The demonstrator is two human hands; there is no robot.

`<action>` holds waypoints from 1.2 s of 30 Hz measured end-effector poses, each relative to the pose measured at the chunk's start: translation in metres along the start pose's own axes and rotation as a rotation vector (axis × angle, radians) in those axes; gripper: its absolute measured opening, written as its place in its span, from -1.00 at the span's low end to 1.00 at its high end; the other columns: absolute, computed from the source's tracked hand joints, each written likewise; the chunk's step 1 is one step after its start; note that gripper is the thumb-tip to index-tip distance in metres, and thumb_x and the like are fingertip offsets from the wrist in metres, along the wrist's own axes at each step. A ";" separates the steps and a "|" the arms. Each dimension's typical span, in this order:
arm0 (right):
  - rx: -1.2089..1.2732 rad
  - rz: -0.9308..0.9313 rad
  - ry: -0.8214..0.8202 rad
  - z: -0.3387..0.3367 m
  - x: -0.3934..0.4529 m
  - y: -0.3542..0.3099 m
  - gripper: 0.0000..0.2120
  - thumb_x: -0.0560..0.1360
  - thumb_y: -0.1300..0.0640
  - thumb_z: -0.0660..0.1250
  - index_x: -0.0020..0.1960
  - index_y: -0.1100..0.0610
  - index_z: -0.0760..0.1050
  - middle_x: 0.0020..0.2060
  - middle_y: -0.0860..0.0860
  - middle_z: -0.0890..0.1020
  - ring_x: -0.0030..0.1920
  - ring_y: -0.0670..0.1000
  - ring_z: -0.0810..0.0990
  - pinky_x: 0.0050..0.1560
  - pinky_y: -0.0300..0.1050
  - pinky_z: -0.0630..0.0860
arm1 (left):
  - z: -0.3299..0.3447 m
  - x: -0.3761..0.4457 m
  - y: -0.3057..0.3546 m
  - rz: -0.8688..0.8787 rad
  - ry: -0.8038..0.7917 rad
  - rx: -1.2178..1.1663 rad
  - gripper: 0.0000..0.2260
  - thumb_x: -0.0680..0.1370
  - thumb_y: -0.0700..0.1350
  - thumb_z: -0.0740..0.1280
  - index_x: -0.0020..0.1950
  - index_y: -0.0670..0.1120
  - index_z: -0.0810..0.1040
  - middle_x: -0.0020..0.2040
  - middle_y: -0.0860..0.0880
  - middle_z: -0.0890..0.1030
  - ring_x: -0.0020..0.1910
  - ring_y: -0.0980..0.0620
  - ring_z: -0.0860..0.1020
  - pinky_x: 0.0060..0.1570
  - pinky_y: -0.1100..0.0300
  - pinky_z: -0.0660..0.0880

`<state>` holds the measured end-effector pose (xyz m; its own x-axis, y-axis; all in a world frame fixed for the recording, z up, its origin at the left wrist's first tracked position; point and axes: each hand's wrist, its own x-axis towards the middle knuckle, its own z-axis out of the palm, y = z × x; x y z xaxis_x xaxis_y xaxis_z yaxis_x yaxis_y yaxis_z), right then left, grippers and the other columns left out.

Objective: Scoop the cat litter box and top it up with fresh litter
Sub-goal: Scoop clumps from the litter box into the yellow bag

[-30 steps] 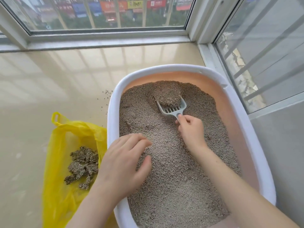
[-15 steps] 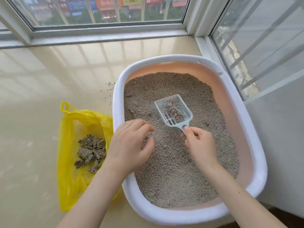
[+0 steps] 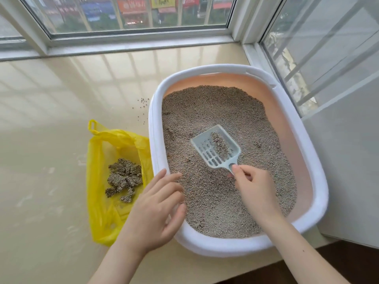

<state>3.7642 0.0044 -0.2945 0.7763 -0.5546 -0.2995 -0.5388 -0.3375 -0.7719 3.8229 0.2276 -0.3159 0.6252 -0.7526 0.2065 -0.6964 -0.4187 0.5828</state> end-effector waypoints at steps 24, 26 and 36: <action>-0.082 -0.212 -0.062 0.073 -0.080 -0.098 -0.69 0.52 0.00 0.28 -0.33 0.13 0.41 -0.51 0.03 0.39 -0.44 -0.02 0.29 -0.41 -0.18 0.21 | -0.062 -0.044 -0.068 -0.913 0.573 -0.245 -0.64 0.44 -0.15 0.39 0.23 -0.01 0.46 0.14 0.07 0.50 0.18 0.08 0.46 0.17 0.23 0.36; -0.215 -0.215 -0.084 0.090 -0.089 -0.100 -0.74 0.51 -0.05 0.25 -0.27 0.09 0.45 -0.47 0.00 0.48 -0.38 0.01 0.41 -0.35 -0.17 0.30 | -0.057 -0.056 -0.085 -1.119 0.419 -0.384 -0.44 0.34 0.07 0.39 0.32 0.04 0.36 0.24 0.06 0.44 0.25 0.02 0.43 0.25 0.02 0.40; -0.929 -0.442 0.025 0.148 -0.107 -0.085 -0.79 0.47 0.08 0.17 -0.31 0.07 0.47 -0.59 -0.02 0.42 -0.66 0.06 0.44 -0.65 -0.24 0.20 | -0.044 -0.081 -0.093 -1.172 0.333 -0.644 -0.58 0.45 -0.25 0.33 0.24 0.09 0.38 0.05 0.10 0.55 -0.01 0.08 0.56 0.01 -0.10 0.57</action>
<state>3.7753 0.2047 -0.2799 0.9654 -0.2501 -0.0737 -0.2552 -0.9644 -0.0689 3.8525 0.3492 -0.3523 0.8454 0.0680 -0.5298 0.5186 -0.3415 0.7838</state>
